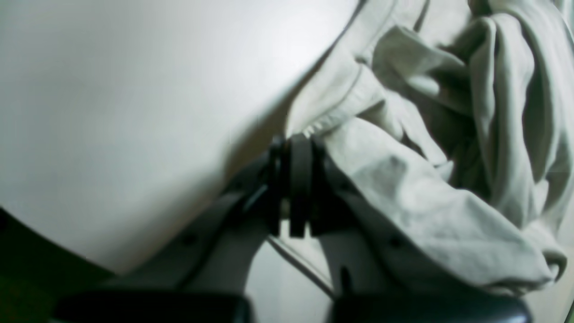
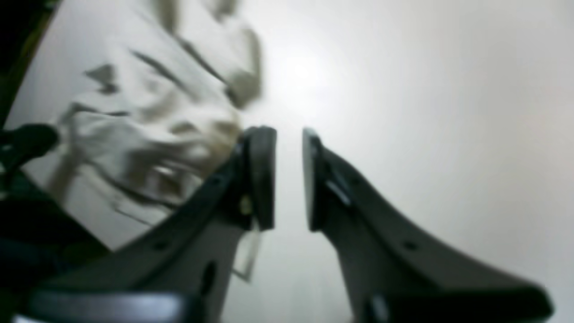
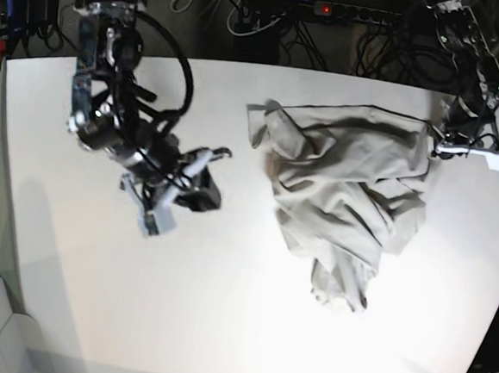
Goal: Layout the t-shirt on the table in an organized manner, then fold the t-shirt properly
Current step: 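Release with the right gripper and regrasp the t-shirt fabric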
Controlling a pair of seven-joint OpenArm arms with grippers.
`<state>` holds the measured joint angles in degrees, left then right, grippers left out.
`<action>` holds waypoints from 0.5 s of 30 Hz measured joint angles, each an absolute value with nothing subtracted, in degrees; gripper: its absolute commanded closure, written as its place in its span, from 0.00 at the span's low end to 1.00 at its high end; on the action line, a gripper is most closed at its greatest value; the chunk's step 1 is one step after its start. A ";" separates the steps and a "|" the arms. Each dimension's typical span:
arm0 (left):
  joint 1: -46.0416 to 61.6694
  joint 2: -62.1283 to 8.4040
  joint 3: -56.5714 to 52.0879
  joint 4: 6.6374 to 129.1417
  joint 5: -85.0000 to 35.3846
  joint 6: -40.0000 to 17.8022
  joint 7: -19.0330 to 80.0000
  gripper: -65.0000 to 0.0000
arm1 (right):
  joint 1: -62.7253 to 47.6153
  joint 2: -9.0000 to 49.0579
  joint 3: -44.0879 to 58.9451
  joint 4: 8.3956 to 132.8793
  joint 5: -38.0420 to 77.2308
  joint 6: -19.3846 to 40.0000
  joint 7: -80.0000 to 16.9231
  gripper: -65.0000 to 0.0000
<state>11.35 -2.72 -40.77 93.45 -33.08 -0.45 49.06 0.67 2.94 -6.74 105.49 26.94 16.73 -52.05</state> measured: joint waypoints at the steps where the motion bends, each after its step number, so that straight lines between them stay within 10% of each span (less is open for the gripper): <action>1: 11.35 -2.68 -40.69 93.45 -33.10 -0.47 49.06 0.99 | 2.55 3.03 -9.15 105.49 26.98 16.75 -52.51 0.70; 15: 11.46 -2.55 -40.60 93.47 -33.10 -0.47 49.08 0.99 | 22.37 -8.29 -27.90 76.44 27.29 17.41 -46.57 0.57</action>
<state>11.46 -2.55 -40.60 93.47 -33.10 -0.47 49.08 22.37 -8.29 -27.90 76.44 27.29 17.41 -46.57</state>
